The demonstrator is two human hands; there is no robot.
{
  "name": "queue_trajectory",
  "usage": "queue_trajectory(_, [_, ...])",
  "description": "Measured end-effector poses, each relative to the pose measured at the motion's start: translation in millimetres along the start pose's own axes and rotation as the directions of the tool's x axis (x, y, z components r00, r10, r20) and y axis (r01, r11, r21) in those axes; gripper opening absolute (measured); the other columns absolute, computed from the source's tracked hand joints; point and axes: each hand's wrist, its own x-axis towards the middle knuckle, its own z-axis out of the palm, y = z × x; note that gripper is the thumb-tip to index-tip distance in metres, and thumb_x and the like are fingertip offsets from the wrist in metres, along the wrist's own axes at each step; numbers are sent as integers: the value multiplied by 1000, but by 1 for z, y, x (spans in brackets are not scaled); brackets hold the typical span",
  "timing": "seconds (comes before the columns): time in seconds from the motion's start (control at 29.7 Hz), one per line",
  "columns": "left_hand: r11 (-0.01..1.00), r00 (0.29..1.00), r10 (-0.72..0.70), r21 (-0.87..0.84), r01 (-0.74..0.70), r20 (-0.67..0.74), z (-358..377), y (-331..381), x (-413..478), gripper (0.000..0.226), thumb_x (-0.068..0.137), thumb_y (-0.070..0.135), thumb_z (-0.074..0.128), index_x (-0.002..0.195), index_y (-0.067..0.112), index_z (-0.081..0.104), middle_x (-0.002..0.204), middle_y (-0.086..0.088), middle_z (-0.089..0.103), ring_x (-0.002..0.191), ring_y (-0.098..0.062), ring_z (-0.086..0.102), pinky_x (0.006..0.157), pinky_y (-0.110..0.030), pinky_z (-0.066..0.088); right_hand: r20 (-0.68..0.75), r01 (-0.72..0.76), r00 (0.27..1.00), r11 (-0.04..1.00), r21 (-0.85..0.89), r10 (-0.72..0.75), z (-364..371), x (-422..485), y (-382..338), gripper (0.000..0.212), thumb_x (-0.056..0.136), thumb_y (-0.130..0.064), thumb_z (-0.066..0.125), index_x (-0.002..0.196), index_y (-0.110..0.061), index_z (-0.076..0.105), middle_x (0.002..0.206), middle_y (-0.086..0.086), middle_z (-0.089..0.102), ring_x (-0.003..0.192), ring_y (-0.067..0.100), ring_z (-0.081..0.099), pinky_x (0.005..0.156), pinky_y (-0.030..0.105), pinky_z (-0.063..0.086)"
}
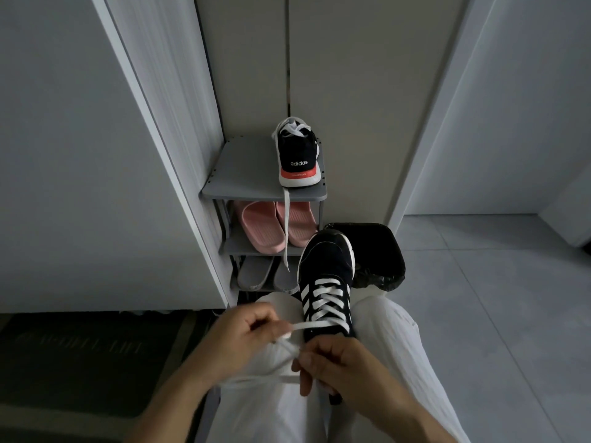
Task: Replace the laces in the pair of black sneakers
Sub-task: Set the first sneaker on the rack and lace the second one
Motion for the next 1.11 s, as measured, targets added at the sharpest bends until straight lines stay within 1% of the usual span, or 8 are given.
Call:
queue_trajectory(0.17, [918, 949, 2, 377, 124, -316, -66, -16, 4, 23, 83, 30, 62, 65, 15, 58, 54, 1, 49, 46, -8, 42, 47, -15, 32, 120, -97, 987, 992, -83, 107, -5, -8, 4, 20, 93, -20, 55, 77, -25, 66, 68, -7, 68, 52, 2, 43, 55, 13, 37])
queue_trajectory(0.27, [812, 966, -28, 558, 173, -259, -73, -16, -1, 16, 87, 31, 60, 71, 28, 57, 71, 7, 56, 60, -4, 52, 55, -17, 40, 24, -115, 993, 982, -153, 120, -5, -7, 7, 20, 92, -23, 56, 77, -29, 67, 64, -11, 67, 56, 4, 46, 57, 11, 37])
queue_trajectory(0.4, [990, 992, -65, 135, 50, 107, -9, 15, -11, 23, 86, 36, 57, 109, 39, 56, 90, 28, 62, 68, 6, 56, 63, -7, 42, -24, -75, 997, 970, -232, 71, 1, 1, 8, 21, 91, -24, 57, 74, -33, 64, 55, -13, 63, 49, 1, 44, 53, 11, 35])
queue_trajectory(0.5, [994, 940, -90, -34, 107, 330, 30, 15, -16, 25, 88, 25, 61, 113, 26, 59, 89, 10, 65, 74, 5, 58, 69, -15, 47, -4, -54, 999, 968, -243, 55, -3, 3, 9, 22, 91, -22, 58, 73, -33, 64, 55, -14, 62, 54, -3, 49, 58, 11, 37])
queue_trajectory(0.77, [994, 988, -88, 82, 78, 127, 18, -9, -17, 8, 83, 30, 66, 75, 29, 68, 70, 11, 64, 64, -7, 57, 63, -19, 43, -28, -142, 990, 972, -190, 139, -14, 1, 22, 15, 86, -21, 65, 71, -24, 67, 62, -8, 68, 61, 5, 58, 65, 22, 47])
queue_trajectory(0.87, [978, 981, -139, 175, 114, 138, 7, -17, -19, 5, 85, 34, 63, 85, 35, 68, 83, 8, 67, 76, -12, 62, 72, -24, 50, -144, -172, 977, 978, -119, 155, -19, 4, 26, 17, 84, -15, 66, 68, -18, 67, 59, -1, 67, 57, 16, 58, 61, 28, 47])
queue_trajectory(1.01, [965, 969, -93, 259, 32, 227, 21, -7, -15, 37, 86, 33, 62, 122, 38, 53, 107, 26, 54, 88, 16, 50, 78, -7, 40, -167, -170, 977, 956, -238, 132, -7, 17, 27, 22, 84, -22, 66, 63, -27, 64, 53, -8, 64, 53, 8, 53, 56, 22, 44])
queue_trajectory(1.11, [994, 977, -90, 84, 74, 195, 36, -1, -10, 18, 85, 24, 66, 102, 26, 61, 79, 15, 59, 63, 6, 49, 62, -11, 37, -147, -164, 981, 953, -254, 130, -3, 21, 30, 23, 86, -20, 64, 65, -29, 64, 52, -11, 62, 50, 5, 48, 51, 17, 38])
